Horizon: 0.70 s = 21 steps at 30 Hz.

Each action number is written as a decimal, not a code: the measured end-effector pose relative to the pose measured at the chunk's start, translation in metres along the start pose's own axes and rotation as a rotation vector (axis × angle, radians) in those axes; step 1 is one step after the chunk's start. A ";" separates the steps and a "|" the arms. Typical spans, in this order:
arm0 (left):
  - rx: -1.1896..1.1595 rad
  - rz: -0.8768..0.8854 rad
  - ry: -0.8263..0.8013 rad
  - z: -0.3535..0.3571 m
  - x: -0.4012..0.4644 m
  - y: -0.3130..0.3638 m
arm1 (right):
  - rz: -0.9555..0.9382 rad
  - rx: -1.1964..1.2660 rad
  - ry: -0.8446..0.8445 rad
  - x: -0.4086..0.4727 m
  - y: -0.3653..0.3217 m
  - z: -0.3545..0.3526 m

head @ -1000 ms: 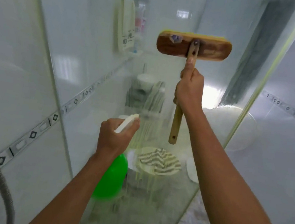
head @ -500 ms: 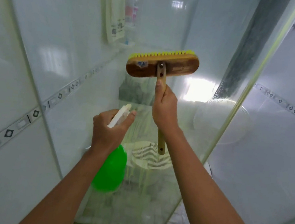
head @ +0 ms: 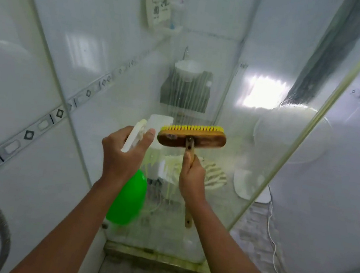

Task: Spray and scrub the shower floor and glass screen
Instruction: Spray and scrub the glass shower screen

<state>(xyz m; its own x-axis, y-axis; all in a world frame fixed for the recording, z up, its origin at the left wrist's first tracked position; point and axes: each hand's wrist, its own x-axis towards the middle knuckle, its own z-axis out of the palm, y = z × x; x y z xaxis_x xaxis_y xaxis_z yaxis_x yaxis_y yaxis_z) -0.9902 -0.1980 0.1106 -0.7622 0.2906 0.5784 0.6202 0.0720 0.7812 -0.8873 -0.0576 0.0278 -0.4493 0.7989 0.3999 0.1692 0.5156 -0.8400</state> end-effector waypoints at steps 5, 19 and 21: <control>-0.033 -0.044 -0.038 0.002 -0.007 0.003 | -0.221 0.084 0.082 0.090 -0.130 -0.033; -0.148 -0.101 -0.076 0.004 -0.004 0.012 | -0.262 0.031 0.094 0.119 -0.158 -0.045; -0.141 -0.081 -0.046 0.003 0.000 0.012 | -0.265 0.042 0.096 0.120 -0.157 -0.042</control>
<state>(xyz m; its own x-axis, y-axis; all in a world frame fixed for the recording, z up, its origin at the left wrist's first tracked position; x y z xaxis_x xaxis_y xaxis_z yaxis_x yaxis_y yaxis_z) -0.9821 -0.1948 0.1189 -0.7975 0.3325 0.5034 0.5224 -0.0370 0.8519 -0.9304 -0.0297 0.2229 -0.3874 0.6648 0.6387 0.0196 0.6986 -0.7152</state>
